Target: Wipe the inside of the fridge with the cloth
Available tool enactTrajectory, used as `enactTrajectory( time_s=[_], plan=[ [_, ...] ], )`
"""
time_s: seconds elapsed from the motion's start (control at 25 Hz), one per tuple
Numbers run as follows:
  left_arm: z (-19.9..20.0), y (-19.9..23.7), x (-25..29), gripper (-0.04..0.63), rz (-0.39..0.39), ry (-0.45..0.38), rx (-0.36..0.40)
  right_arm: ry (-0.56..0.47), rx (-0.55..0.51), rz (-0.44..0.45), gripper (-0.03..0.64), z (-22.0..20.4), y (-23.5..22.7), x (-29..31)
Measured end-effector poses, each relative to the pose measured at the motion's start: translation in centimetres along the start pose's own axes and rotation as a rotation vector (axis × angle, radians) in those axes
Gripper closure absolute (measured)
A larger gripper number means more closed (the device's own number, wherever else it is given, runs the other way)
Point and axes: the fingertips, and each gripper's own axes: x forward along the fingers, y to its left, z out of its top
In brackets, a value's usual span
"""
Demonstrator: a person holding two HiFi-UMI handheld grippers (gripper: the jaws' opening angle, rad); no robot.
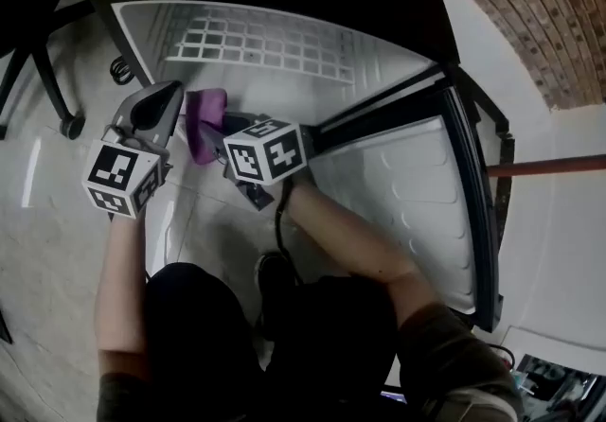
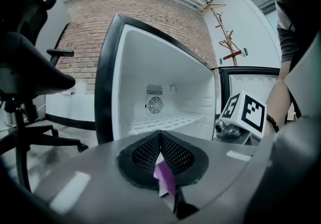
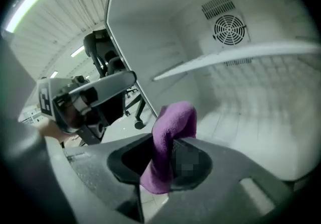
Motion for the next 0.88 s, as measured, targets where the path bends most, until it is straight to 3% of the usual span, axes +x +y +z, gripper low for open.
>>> enactTrajectory(
  time_s=[0.16,0.32,0.44,0.68,0.88],
  plan=[
    [-0.7,1.4,-0.8,0.578,0.016,0.002,0.021,-0.126,-0.022,-0.082,0.541,2.6,-2.7,2.6],
    [-1.8,2.4,-1.5,0.578,0.034,0.024,0.021,-0.234,-0.085,-0.074,0.541,5.8,-2.8,4.8],
    [-2.6,3.2,-1.9,0.578,0.054,0.037,0.015,-0.257,-0.131,-0.061,0.541,7.2,-2.4,6.7],
    [-3.0,3.6,-2.2,0.578,0.069,0.028,-0.013,-0.206,-0.218,-0.113,0.541,6.4,-3.6,9.3],
    [-3.8,3.1,-1.7,0.578,0.051,0.044,-0.017,-0.003,-0.288,-0.192,0.541,3.1,-6.7,11.5]
  ],
)
